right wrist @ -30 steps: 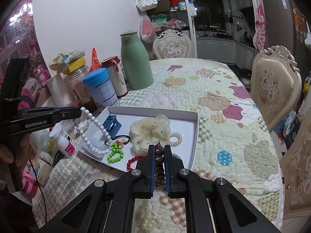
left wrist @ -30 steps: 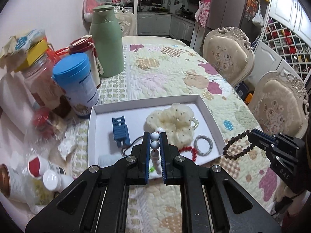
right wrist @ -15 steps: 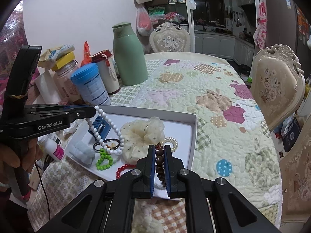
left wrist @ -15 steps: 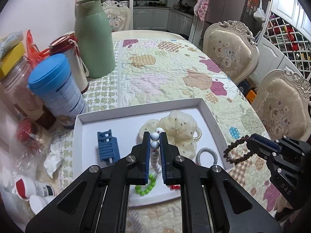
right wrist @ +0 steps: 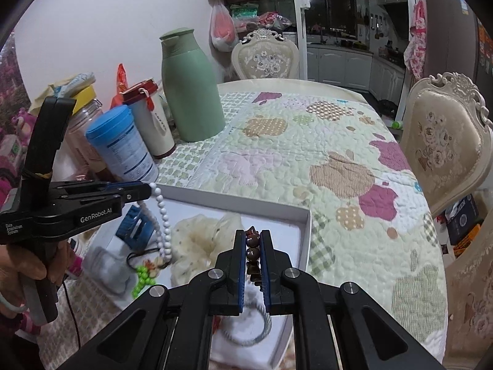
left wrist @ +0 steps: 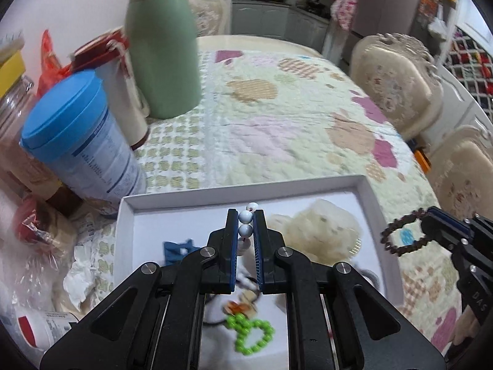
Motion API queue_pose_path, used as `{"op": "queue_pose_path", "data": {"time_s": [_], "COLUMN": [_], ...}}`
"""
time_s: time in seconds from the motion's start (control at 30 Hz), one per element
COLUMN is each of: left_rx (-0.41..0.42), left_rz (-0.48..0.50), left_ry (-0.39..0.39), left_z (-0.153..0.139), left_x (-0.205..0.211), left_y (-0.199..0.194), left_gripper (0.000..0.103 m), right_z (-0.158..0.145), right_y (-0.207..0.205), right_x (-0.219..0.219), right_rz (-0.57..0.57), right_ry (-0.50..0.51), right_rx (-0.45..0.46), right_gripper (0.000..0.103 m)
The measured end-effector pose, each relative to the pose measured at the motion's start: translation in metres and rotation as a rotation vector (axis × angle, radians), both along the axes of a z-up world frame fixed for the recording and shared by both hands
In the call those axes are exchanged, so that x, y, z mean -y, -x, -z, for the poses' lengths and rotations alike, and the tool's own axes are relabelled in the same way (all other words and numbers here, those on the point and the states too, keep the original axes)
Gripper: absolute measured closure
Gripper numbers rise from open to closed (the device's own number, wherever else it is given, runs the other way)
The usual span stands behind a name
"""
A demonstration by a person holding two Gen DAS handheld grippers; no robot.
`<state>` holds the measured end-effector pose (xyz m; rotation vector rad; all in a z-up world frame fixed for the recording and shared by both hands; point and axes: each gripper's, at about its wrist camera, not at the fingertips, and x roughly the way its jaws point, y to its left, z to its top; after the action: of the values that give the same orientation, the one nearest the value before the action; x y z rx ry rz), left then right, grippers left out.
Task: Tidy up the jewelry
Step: 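Carry the pearl necklace and brown bracelet into the white tray and open both grippers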
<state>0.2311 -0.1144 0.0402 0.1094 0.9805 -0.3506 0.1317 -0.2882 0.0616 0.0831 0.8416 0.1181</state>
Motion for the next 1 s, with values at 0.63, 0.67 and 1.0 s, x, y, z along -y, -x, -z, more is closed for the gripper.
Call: {"op": "queue_pose_path", "data": {"time_s": [0.63, 0.67, 1.0], "left_rx": [-0.038, -0.036, -0.036], "left_rz": [-0.097, -0.096, -0.101], "left_ry": [-0.008, -0.012, -0.023], "left_z": [0.035, 0.035, 0.037], "left_x": [-0.027, -0.026, -0.022], "left_y": [-0.019, -0.019, -0.014], "left_gripper": [0.095, 0.095, 0.058], "right_z": [0.077, 0.081, 0.093], "right_y": [-0.085, -0.084, -0.075], "right_x": [0.011, 0.013, 0.016], "right_rz": [0.061, 0.061, 0.072], "right_ry": [-0.016, -0.013, 0.013], "right_rx": [-0.150, -0.155, -0.160], "right_gripper": [0.095, 0.095, 0.068]}}
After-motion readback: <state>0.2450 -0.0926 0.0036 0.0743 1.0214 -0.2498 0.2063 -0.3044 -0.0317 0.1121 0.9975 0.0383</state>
